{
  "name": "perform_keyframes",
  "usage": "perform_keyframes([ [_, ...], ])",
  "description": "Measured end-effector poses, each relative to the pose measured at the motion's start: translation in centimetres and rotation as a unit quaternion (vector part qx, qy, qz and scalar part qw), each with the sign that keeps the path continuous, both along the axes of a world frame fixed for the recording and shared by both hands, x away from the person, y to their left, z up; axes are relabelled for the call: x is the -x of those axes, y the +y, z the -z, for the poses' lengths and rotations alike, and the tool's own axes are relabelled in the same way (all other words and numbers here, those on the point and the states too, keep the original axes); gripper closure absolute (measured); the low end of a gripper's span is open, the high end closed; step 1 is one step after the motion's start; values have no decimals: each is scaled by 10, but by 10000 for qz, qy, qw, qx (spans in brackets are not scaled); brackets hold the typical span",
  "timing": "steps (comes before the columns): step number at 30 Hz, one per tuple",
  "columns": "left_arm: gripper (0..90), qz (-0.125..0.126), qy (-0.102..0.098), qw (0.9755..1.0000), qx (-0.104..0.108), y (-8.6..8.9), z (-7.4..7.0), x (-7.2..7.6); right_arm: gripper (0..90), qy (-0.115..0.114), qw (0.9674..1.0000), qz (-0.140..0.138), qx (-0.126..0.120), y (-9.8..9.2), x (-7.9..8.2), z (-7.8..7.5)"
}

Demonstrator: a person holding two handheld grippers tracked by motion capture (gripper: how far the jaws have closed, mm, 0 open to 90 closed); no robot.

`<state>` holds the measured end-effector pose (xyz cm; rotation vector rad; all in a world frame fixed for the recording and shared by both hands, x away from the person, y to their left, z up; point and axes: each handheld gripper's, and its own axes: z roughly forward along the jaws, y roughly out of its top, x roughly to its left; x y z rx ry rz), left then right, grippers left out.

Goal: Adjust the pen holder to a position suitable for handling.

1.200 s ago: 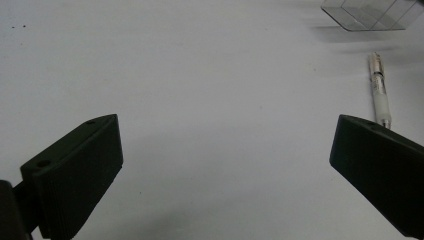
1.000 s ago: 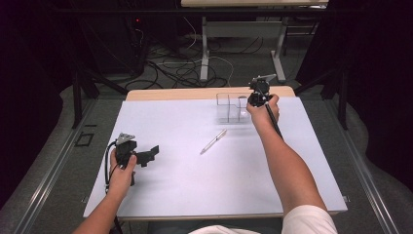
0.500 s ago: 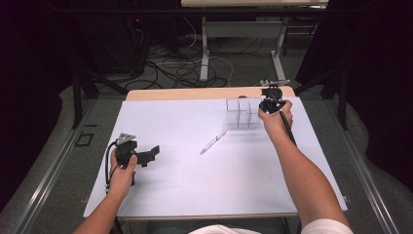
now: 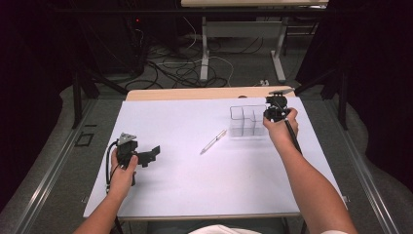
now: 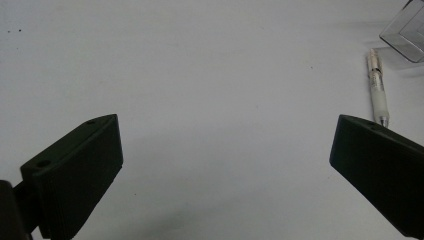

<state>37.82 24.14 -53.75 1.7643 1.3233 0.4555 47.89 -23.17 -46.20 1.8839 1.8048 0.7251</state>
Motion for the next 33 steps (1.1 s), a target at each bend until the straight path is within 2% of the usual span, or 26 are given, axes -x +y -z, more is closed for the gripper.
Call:
perform_keyframes([
  [12,5,-16,-18,10000,-4,-1,1,0,882,60,9998,169,-8,-3,12,17],
  [17,5,-23,10,10000,-22,-1,1,0,877,21,9998,152,-110,-6,13,18],
  [21,5,-9,13,10000,-23,-2,2,0,875,-51,9998,4,-168,-11,12,20],
  [29,5,-9,23,10000,-42,-3,2,0,867,-90,9996,7,-278,-12,13,21],
  [31,5,-15,34,10000,-58,-3,2,0,789,-158,9991,-58,-398,-15,15,21],
  [32,5,-12,37,10000,-59,-4,3,0,789,-158,9991,-58,-398,-15,15,21],
  [33,5,-11,36,10000,-60,-4,3,0,744,-243,9988,-133,-398,-16,16,21],
])
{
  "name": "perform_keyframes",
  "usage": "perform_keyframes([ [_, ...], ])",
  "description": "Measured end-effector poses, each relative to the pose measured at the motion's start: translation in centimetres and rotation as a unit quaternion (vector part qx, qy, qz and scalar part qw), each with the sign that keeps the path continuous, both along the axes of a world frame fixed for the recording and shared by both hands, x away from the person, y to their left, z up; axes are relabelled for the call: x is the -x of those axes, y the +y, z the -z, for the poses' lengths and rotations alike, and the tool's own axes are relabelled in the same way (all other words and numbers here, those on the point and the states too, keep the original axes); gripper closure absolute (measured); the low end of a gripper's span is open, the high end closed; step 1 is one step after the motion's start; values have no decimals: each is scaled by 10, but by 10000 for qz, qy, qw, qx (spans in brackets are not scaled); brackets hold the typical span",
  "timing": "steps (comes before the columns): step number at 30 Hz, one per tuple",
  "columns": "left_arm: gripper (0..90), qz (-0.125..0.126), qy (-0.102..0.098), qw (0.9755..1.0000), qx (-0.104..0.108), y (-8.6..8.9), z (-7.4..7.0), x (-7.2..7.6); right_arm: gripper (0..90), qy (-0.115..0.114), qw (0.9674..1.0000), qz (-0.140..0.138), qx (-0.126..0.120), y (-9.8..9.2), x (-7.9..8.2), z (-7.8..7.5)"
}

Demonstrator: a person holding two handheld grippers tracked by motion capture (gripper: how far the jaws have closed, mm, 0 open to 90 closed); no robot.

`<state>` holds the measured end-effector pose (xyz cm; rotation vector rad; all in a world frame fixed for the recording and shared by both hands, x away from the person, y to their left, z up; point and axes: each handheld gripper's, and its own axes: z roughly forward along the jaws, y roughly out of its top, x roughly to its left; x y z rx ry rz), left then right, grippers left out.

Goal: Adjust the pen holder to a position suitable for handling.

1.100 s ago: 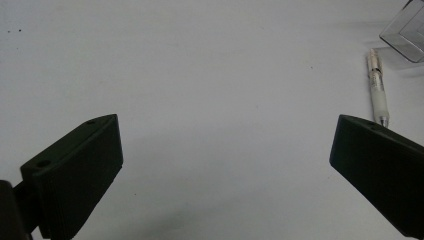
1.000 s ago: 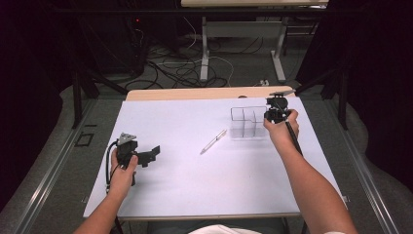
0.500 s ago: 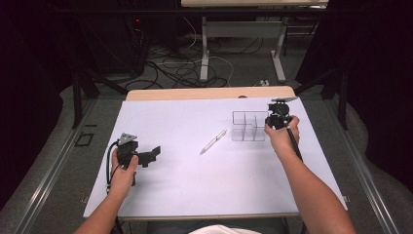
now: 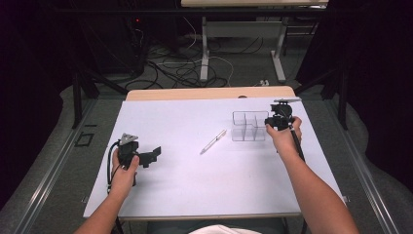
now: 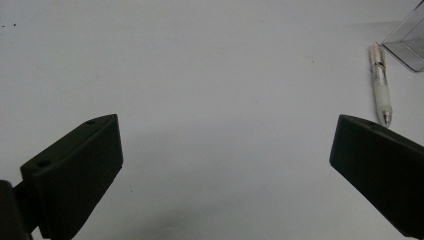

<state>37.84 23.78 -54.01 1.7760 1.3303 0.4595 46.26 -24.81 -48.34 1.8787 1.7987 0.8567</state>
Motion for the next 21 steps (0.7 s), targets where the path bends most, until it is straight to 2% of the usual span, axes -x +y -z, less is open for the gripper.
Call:
perform_keyframes([
  [4,5,4,0,10000,3,0,1,0,694,-140,9998,-95,-88,-2,3,-1],
  [5,5,6,2,10000,-1,0,1,0,663,-307,9993,-156,-133,-4,6,-1],
  [6,5,6,3,10000,1,0,1,0,654,-375,9990,-176,-166,-5,7,-2],
  [8,5,30,45,10000,-22,1,0,0,640,-386,9988,-201,-231,-5,9,-3],
  [10,5,30,43,10000,-21,0,1,0,609,-571,9975,-331,-238,-7,12,-4],
  [11,5,37,46,10000,-29,0,1,0,579,-739,9959,-417,-303,-10,16,-5],
  [13,5,31,29,10000,-20,-1,1,0,564,-880,9945,-455,-330,-11,19,-7],
  [18,5,31,33,10000,-36,-1,1,0,522,-1094,9916,-568,-389,-14,24,-10],
  [21,5,40,63,10000,-41,0,1,0,473,-1280,9889,-695,-292,-16,30,-13],
])
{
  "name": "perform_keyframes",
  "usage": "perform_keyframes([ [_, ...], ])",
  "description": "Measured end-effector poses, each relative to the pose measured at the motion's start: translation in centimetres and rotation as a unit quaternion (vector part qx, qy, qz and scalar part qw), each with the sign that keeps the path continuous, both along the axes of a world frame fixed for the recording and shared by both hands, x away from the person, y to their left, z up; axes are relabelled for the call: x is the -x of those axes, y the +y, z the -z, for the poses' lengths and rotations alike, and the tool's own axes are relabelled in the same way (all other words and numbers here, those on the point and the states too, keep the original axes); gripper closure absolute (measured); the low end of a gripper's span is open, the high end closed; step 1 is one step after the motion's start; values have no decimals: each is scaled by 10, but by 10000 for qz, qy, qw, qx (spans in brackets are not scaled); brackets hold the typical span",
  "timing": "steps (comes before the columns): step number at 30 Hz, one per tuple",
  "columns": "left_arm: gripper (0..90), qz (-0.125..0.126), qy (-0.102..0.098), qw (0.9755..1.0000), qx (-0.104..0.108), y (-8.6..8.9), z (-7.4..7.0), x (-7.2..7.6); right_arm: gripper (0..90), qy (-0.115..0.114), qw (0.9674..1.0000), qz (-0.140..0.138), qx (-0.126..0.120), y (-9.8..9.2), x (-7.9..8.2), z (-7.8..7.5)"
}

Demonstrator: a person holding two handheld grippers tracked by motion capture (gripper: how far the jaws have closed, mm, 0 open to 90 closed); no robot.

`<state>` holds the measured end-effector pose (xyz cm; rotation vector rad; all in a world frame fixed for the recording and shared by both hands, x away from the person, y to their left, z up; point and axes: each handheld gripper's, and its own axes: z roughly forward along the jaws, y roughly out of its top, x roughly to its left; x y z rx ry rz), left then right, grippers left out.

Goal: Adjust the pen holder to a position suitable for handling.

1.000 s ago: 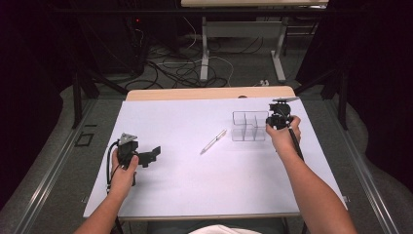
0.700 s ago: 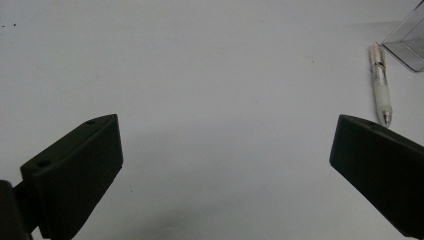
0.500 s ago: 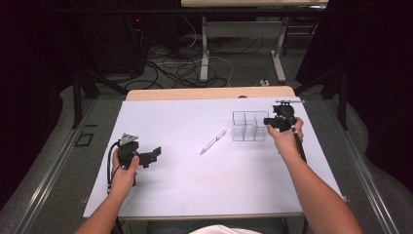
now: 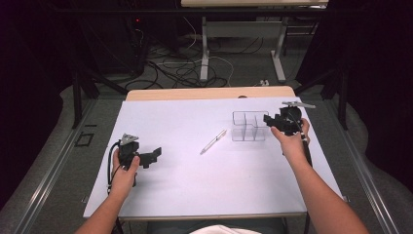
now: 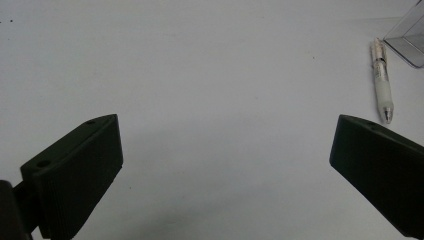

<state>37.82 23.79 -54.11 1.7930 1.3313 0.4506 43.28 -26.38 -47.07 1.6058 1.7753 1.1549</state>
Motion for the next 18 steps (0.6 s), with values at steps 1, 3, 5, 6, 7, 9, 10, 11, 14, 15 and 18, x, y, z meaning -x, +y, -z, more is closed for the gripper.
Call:
perform_keyframes([
  [1,5,-12,7,10000,6,0,0,0,473,0,10000,0,0,0,0,0],
  [3,5,-19,9,10000,6,0,0,0,441,-16,9999,-144,47,0,5,-1],
  [5,5,-17,7,10000,12,0,0,0,423,-124,9995,-243,132,-1,9,0],
  [6,5,-15,6,10000,17,0,0,0,420,-235,9991,-269,218,-1,12,-1],
  [7,5,-18,9,10000,25,0,0,0,406,-360,9983,-312,337,0,15,-1],
  [9,5,-12,19,10000,29,0,0,0,373,-543,9965,-447,461,1,21,0],
  [10,5,-16,7,10000,38,0,0,0,373,-543,9965,-447,461,1,21,0],
  [11,5,-11,12,10000,34,0,0,0,373,-582,9958,-520,485,1,24,0],
  [14,5,16,11,10000,27,-1,0,0,336,-578,9952,-683,399,2,36,0],
  [15,5,12,-2,10000,26,-2,0,0,336,-578,9952,-683,399,2,36,0],
  [18,5,44,-10,10000,-10,-4,0,1,284,-543,9950,-799,254,2,46,2],
])
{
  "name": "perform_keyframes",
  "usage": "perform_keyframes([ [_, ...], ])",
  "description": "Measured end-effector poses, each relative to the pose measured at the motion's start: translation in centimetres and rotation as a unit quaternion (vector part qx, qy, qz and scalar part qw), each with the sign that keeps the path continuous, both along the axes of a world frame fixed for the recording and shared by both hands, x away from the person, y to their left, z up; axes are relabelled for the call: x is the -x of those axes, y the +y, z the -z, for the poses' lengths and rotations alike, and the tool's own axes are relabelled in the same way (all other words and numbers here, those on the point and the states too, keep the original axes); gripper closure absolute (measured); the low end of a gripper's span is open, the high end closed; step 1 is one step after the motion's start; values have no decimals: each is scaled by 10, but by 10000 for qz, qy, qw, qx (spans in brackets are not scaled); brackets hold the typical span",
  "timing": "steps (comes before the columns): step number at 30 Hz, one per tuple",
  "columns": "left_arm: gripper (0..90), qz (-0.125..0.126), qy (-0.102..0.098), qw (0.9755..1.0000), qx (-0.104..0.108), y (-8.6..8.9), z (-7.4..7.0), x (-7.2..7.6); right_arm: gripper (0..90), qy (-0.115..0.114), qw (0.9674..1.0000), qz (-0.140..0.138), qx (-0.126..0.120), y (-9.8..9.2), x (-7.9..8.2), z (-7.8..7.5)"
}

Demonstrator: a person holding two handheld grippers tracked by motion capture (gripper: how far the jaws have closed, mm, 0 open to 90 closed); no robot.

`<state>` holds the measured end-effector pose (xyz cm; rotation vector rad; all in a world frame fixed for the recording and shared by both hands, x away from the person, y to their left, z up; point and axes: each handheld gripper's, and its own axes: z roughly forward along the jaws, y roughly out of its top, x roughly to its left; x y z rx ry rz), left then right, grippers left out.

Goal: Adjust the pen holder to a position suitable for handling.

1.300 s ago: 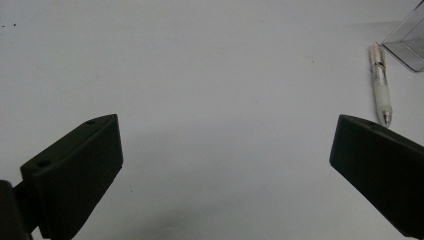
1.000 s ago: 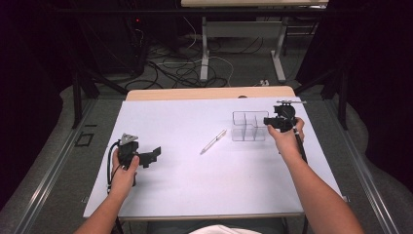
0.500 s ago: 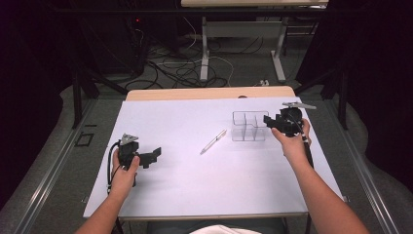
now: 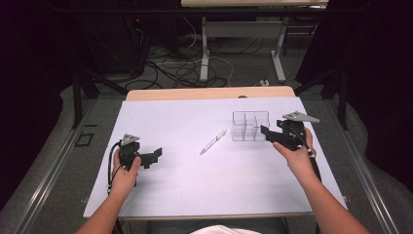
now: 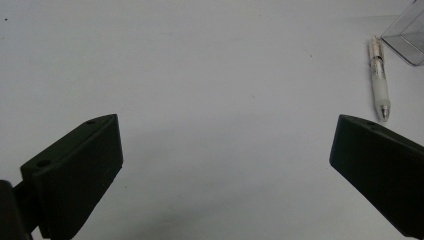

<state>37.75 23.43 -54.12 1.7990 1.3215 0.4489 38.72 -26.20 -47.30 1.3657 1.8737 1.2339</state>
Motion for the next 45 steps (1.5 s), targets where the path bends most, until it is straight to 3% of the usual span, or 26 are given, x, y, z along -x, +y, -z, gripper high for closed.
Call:
perform_keyframes([
  [5,5,98,2,9999,-54,-2,0,0,241,98,9999,-118,-19,-1,10,6],
  [7,5,148,-19,9999,15,-3,0,1,236,112,9999,-124,-10,-1,12,8],
  [9,4,181,-41,9998,28,-4,-1,1,198,67,9995,-185,245,-2,17,13],
  [13,3,210,-46,9998,4,-6,-1,2,161,41,9987,-285,414,-3,23,23],
  [19,3,285,-63,9995,106,-10,-4,3,156,212,9986,-325,346,-6,25,40],
  [23,2,508,-76,9987,-27,-19,-8,5,152,233,9983,-340,407,-7,23,48],
  [26,3,680,-142,9975,-109,-28,-12,4,149,191,9988,-280,342,-9,23,48],
  [30,3,857,-148,9962,-18,-41,-19,1,144,115,9992,-244,308,-9,24,47],
  [36,44,1118,-206,9935,-109,-55,-29,-6,147,106,9989,-207,414,-6,24,48],
  [41,81,1153,-264,9929,-102,-65,-34,-12,147,87,9989,-236,396,-5,25,48],
  [45,120,1174,-197,9927,-188,-73,-38,-19,147,115,9988,-275,394,-4,25,48],
])
